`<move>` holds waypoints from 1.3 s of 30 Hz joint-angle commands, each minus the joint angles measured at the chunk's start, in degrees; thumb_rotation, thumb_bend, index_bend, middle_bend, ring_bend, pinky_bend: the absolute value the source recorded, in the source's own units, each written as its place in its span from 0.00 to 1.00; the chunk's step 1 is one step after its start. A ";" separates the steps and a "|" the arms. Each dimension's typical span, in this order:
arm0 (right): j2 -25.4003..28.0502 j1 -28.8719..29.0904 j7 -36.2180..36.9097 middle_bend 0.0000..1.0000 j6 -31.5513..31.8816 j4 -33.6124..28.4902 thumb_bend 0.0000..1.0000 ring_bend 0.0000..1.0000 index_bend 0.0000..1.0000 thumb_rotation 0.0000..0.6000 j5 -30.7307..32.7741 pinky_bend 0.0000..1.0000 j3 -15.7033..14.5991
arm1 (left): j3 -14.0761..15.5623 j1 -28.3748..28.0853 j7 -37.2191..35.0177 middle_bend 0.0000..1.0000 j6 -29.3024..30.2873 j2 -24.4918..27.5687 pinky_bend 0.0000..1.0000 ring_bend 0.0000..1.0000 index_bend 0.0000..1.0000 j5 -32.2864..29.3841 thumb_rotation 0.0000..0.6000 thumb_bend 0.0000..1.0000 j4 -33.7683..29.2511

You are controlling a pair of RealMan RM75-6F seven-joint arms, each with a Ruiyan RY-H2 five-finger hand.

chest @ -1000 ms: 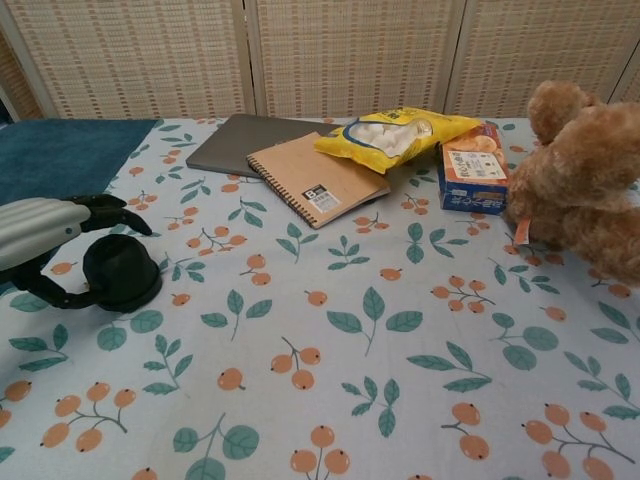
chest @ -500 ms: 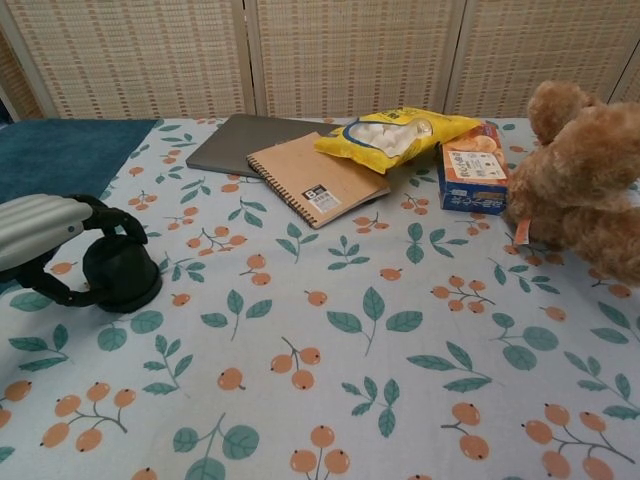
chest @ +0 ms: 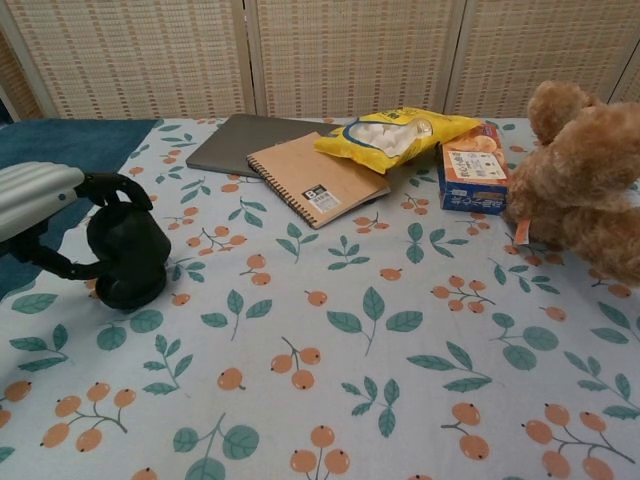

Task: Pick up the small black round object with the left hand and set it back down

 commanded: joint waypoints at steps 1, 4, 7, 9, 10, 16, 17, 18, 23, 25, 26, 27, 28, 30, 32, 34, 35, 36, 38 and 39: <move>0.00 -0.03 0.02 0.00 0.07 0.03 0.16 0.00 0.00 1.00 -0.02 0.00 0.02 | -1.03 0.02 -0.91 0.61 1.34 1.45 0.32 0.57 0.54 0.03 1.00 0.69 -1.65; 0.04 -0.01 0.12 0.00 0.03 0.06 0.16 0.00 0.00 1.00 -0.09 0.00 -0.01 | -2.08 0.09 -0.94 0.60 0.81 3.01 0.33 0.57 0.54 -1.74 1.00 0.69 -1.47; -0.02 -0.05 0.09 0.00 0.16 0.07 0.16 0.00 0.00 1.00 -0.23 0.00 -0.02 | -2.67 0.30 -1.40 0.60 -1.00 3.28 0.33 0.56 0.53 -4.38 1.00 0.69 1.78; -0.08 -0.10 -0.06 0.00 0.18 0.06 0.16 0.00 0.00 1.00 -0.39 0.00 -0.09 | -2.50 0.48 -2.36 0.60 -2.58 2.97 0.32 0.56 0.52 -5.75 1.00 0.68 4.48; -0.11 -0.13 -0.14 0.00 0.18 0.02 0.16 0.00 0.00 1.00 -0.48 0.00 -0.16 | -2.15 0.54 -2.93 0.59 -3.56 2.76 0.32 0.56 0.52 -6.19 1.00 0.68 5.75; -0.29 -0.24 -0.66 0.00 0.11 -0.02 0.16 0.00 0.00 1.00 -0.87 0.00 -0.41 | -0.48 0.77 -3.61 0.57 -4.95 0.70 0.25 0.48 0.50 -5.69 1.00 0.64 11.61; -0.30 -0.25 -0.71 0.00 0.12 -0.03 0.16 0.00 0.00 1.00 -0.92 0.00 -0.43 | -0.23 0.81 -3.56 0.56 -5.02 0.35 0.23 0.46 0.49 -5.51 1.00 0.63 12.59; -0.30 -0.28 -0.74 0.00 0.16 -0.02 0.16 0.00 0.00 1.00 -0.96 0.00 -0.44 | -0.11 0.83 -3.52 0.55 -5.01 0.06 0.21 0.44 0.48 -5.40 1.00 0.61 13.25; -0.23 -0.37 -0.49 0.00 0.40 0.05 0.16 0.00 0.00 1.00 -1.18 0.00 -0.51 | 0.60 0.94 -2.62 0.46 -6.57 -0.57 0.18 0.35 0.33 -5.75 1.00 0.50 15.26; -0.20 -0.38 -0.40 0.00 0.49 0.13 0.16 0.00 0.00 1.00 -1.33 0.00 -0.53 | 0.68 1.04 -2.85 0.33 -7.76 -0.17 0.15 0.24 0.16 -6.47 1.00 0.43 14.52; -0.18 -0.39 -0.35 0.00 0.54 0.14 0.16 0.00 0.00 1.00 -1.37 0.00 -0.54 | 0.70 1.11 -3.07 0.28 -8.09 0.04 0.15 0.21 0.10 -6.69 1.00 0.41 14.14; -0.17 -0.41 -0.30 0.00 0.60 0.14 0.16 0.00 0.00 1.00 -1.42 0.00 -0.55 | 0.66 1.14 -3.11 0.19 -8.38 0.23 0.15 0.14 0.03 -6.93 1.00 0.39 13.86; -0.16 -0.43 -0.28 0.00 0.65 0.16 0.16 0.00 0.00 1.00 -1.44 0.00 -0.55 | 0.59 1.11 -3.01 0.14 -8.58 0.37 0.14 0.10 0.01 -7.09 1.00 0.38 13.70; -0.14 -0.47 -0.22 0.00 0.77 0.17 0.16 0.00 0.00 1.00 -1.64 0.00 -0.60 | 0.48 1.14 -2.71 0.03 -8.54 0.72 0.13 0.02 0.00 -7.21 1.00 0.36 13.34; -0.12 -0.57 -0.17 0.00 1.07 0.26 0.16 0.00 0.00 1.00 -1.99 0.00 -0.69 | 0.31 1.31 -2.64 0.00 -7.86 1.02 0.13 0.00 0.00 -7.12 1.00 0.35 12.83; -0.04 -0.68 0.01 0.00 1.35 0.28 0.16 0.00 0.00 1.00 -2.22 0.00 -0.78 | 0.29 1.51 -3.09 0.00 -7.11 1.59 0.12 0.00 0.00 -6.78 1.00 0.35 11.87; 0.04 -0.78 0.16 0.00 1.62 0.30 0.16 0.00 0.00 1.00 -2.39 0.00 -0.81 | 0.28 1.76 -3.82 0.00 -6.24 2.24 0.12 0.00 0.00 -6.38 1.00 0.35 10.61; 0.11 -0.86 0.28 0.00 1.84 0.32 0.16 0.00 0.00 1.00 -2.51 0.00 -0.84 | 0.26 2.03 -4.61 0.00 -5.39 2.86 0.12 0.00 0.00 -6.04 1.00 0.35 9.39; 0.27 -1.02 0.61 0.00 2.31 0.41 0.16 0.00 0.00 1.00 -2.86 0.00 -0.94 | 0.49 2.78 -6.41 0.00 -3.31 4.90 0.12 0.00 0.00 -4.94 1.00 0.34 5.74; 0.33 -1.08 0.74 0.00 2.54 0.46 0.16 0.00 0.00 1.00 -3.09 0.00 -1.00 | 0.67 3.24 -7.16 0.00 -2.09 6.03 0.12 0.00 0.00 -4.28 1.00 0.34 3.79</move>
